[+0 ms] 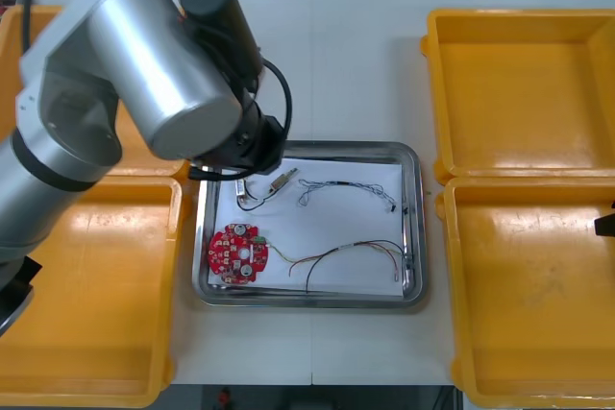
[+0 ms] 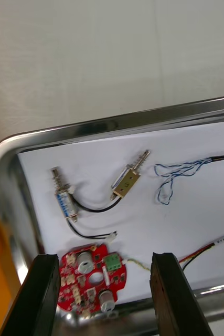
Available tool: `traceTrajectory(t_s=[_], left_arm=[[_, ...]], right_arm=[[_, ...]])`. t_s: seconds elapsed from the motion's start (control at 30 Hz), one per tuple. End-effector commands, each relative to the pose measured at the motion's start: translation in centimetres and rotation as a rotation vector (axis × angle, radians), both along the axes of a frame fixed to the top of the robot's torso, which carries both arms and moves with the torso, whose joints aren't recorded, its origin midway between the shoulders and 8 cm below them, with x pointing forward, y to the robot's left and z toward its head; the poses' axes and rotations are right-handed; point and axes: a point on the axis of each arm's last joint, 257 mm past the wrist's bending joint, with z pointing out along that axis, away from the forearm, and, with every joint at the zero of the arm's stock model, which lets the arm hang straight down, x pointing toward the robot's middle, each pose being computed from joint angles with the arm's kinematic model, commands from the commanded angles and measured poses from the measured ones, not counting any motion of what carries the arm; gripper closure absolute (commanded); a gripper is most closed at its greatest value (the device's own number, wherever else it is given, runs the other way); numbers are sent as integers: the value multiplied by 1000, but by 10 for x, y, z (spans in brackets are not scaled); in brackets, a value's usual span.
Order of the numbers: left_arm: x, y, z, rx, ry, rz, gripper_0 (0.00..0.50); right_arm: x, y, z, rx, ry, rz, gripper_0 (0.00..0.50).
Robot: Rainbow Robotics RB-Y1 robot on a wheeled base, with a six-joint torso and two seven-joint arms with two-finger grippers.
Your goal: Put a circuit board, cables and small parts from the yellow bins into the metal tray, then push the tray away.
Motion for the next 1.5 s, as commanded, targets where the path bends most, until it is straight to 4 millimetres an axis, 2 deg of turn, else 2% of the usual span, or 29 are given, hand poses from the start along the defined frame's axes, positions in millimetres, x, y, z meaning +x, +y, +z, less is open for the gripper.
traceTrajectory(t_s=[0.03, 0.17, 0.27, 0.4, 0.63, 0.83, 1.0, 1.2, 1.5], left_arm=[[0, 39, 50, 17, -42, -42, 0], [-3, 63, 72, -38, -67, -80, 0], [-7, 80, 81, -41, -79, -110, 0], [-12, 106, 88, -29, -106, -127, 0], [-23, 162, 79, 42, -106, -101, 0], [-43, 210, 65, 94, -88, -55, 0], [-59, 236, 51, 97, -45, -18, 0], [-74, 267, 48, 103, -25, 36, 0], [-91, 290, 37, 118, 14, 66, 0]], right_arm=[[4, 3, 14, -19, -27, 13, 0], [7, 14, 20, -47, -30, 66, 0], [12, 24, 25, -68, -33, 114, 0], [18, 50, 34, -70, -38, 205, 0], [24, 95, 49, -48, -61, 351, 0], [24, 145, 55, -90, -74, 512, 0], [17, 177, 46, -134, -57, 631, 0], [2, 220, 31, -145, -21, 774, 0], [-16, 269, 3, -213, 7, 945, 0]])
